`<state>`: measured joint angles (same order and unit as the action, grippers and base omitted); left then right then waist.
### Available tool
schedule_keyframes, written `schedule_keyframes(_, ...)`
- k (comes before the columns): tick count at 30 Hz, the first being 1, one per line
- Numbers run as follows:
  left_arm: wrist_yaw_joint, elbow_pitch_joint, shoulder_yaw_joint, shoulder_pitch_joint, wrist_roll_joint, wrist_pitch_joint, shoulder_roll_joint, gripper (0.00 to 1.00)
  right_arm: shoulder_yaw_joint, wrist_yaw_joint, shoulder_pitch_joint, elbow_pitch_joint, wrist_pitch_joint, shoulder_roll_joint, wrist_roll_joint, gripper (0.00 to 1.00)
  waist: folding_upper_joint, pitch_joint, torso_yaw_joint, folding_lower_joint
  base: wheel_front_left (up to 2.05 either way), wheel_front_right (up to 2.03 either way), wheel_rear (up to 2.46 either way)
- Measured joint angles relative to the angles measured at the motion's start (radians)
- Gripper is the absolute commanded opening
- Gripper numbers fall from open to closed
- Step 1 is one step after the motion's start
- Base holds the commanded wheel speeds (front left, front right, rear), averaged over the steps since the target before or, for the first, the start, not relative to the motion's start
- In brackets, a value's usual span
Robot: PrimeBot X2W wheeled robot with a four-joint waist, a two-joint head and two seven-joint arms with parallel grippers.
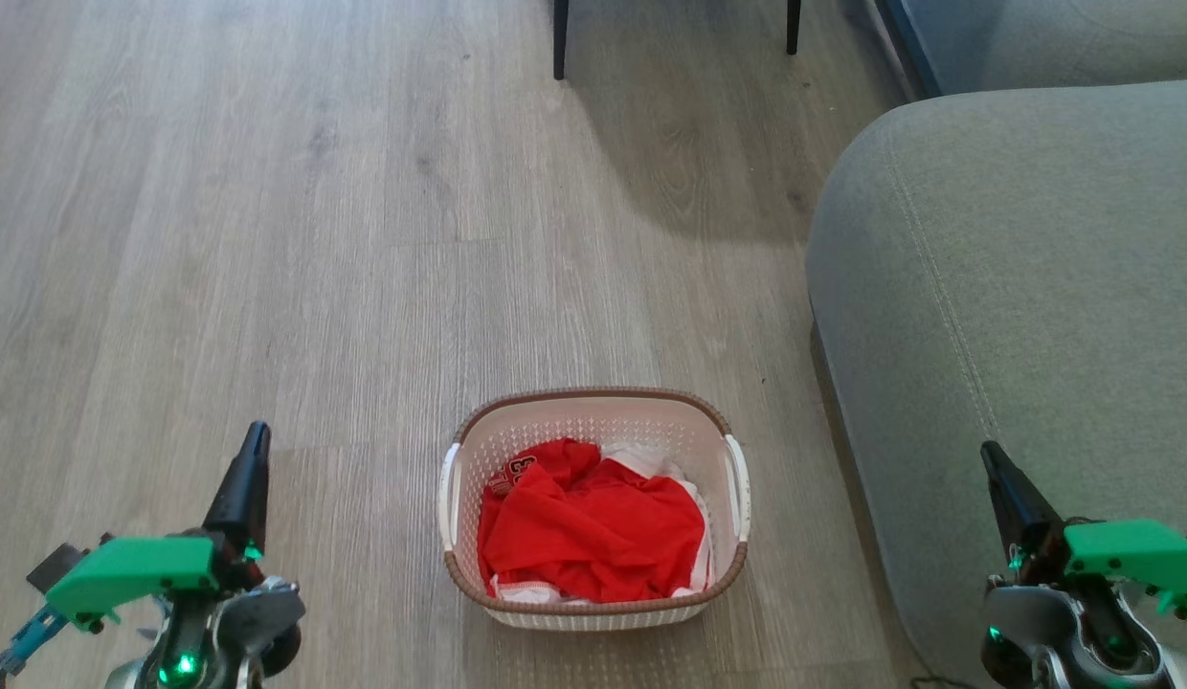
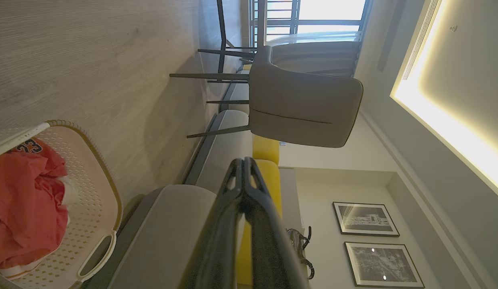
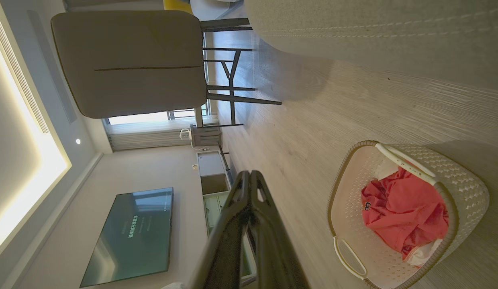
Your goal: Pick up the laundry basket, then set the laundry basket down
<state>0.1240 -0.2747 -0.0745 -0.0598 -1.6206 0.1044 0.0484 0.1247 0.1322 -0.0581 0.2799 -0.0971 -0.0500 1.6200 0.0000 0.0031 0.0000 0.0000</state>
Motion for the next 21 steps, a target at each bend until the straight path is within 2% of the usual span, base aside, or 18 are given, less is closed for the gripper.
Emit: schedule_keyframes(21,0.000,0.000,-0.001,0.000,0.001,0.000,-0.001,0.00,0.002,0.000,0.000,0.000,-0.006,0.006,-0.001,0.00,0.0000,0.000,0.000,0.0000,0.00,0.00,0.00)
